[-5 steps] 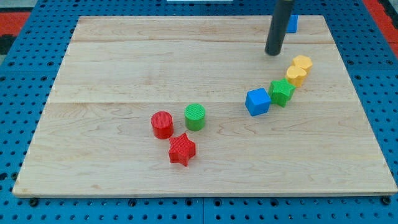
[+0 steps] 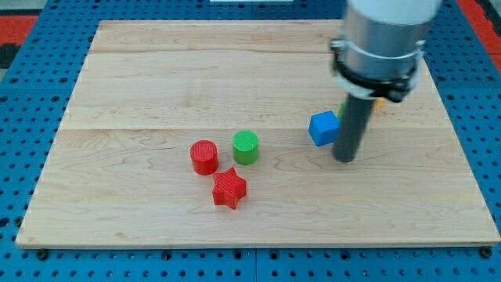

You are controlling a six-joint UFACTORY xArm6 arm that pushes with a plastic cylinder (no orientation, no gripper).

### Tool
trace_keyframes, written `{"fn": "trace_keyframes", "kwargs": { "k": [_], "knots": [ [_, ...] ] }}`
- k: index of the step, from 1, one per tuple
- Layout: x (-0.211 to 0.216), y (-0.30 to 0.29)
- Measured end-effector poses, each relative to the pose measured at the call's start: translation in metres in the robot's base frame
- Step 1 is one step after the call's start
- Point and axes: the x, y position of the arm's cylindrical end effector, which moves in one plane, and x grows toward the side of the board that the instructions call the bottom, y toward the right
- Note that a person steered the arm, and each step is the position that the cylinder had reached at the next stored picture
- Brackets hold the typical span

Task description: Move blue cube to the blue triangle

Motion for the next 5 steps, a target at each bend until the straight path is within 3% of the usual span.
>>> {"fn": "trace_keyframes", "kwargs": {
  "k": [1, 2, 3, 4, 5],
  "knots": [
    [-0.076, -0.081],
    [-0.106, -0.137],
    [-0.108, -0.169],
    [-0.142, -0.148],
    [-0.168, -0.075]
  ]
}}
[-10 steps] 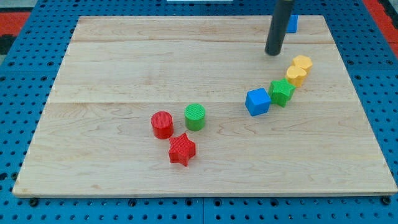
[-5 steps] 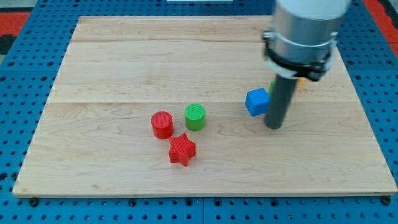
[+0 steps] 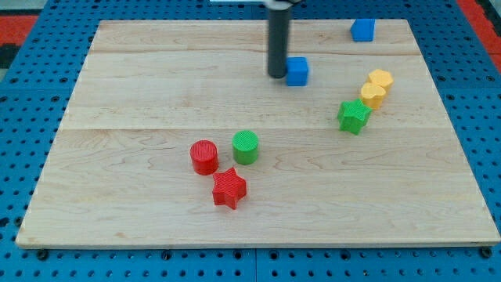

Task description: Move blue cube to the blue triangle

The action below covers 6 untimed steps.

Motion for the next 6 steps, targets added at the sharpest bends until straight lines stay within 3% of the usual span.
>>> {"fn": "trace_keyframes", "kwargs": {
  "k": [1, 2, 3, 5, 6],
  "knots": [
    [-0.001, 0.004],
    [0.030, -0.044],
    [0.046, -0.049],
    [-0.044, 0.068],
    [-0.053, 0.110]
  ]
}}
